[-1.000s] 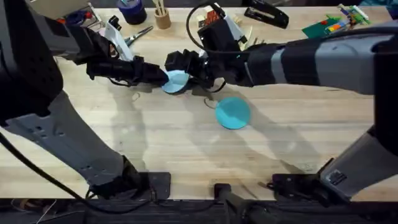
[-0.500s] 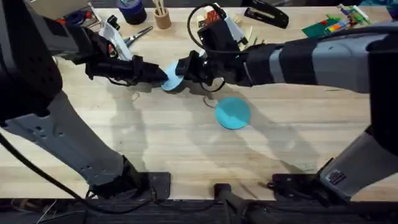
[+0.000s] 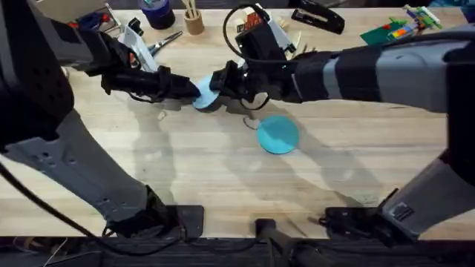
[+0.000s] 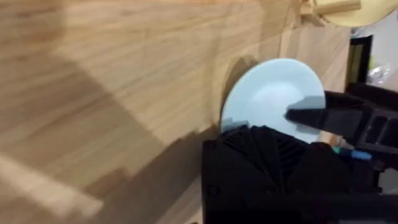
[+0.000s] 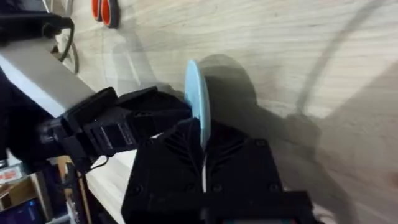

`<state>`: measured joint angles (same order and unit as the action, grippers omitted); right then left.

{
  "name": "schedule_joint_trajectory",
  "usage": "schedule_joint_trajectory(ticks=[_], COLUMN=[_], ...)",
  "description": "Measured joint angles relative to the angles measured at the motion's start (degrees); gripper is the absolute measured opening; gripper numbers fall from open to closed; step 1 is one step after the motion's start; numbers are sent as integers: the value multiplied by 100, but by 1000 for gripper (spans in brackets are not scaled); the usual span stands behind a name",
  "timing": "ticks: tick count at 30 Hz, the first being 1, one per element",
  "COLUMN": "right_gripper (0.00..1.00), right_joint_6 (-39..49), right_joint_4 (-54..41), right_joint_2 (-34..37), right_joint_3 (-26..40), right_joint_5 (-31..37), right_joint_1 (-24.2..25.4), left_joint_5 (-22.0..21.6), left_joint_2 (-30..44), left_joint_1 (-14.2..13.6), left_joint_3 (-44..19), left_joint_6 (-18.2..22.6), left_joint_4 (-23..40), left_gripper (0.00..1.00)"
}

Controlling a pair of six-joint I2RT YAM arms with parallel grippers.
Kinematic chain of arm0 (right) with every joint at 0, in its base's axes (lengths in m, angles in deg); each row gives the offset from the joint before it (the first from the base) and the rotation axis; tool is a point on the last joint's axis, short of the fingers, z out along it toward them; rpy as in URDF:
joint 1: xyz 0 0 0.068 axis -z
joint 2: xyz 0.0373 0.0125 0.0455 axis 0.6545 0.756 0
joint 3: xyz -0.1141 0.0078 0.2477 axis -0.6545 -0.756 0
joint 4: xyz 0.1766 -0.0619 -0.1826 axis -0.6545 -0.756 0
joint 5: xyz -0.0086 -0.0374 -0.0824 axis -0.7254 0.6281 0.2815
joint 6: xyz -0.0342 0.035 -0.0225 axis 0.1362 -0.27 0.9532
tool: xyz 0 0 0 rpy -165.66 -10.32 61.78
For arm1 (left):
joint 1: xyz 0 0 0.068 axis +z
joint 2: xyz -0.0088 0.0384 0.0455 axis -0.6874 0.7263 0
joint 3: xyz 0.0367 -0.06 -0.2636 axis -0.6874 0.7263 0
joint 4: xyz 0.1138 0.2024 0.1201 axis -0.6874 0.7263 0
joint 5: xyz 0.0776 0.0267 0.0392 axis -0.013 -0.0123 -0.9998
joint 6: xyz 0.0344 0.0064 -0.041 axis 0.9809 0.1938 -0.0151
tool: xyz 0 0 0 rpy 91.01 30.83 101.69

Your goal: Pick up the plates from the table one by one and place each into a slot on the dish rack.

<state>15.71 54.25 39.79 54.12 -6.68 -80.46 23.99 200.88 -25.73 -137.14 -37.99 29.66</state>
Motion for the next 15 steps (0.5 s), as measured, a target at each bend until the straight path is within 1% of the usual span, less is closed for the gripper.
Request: schedule_joint_trajectory(ticks=[4, 10, 13, 15], right_gripper=[30, 31, 31, 31], right_joint_6=[130, 436, 606, 761], right_joint_4=[-529, -1576, -2144, -2519], right_joint_2=[-303, -1051, -1455, -1735], right_joint_3=[0, 0, 0, 0], right_joint_5=[159, 616, 899, 1094], right_joint_1=[4, 134, 230, 297], left_joint_5=[-304, -830, -1185, -1513], left_joint_2=[-477, -1683, -2217, -2583], left_joint_1=[-38, -99, -272, -513], left_joint_3=[15, 15, 15, 15], left_joint_6=[-1, -73, -158, -238], left_joint_4=[138, 291, 291, 294], left_gripper=[40, 40, 40, 40])
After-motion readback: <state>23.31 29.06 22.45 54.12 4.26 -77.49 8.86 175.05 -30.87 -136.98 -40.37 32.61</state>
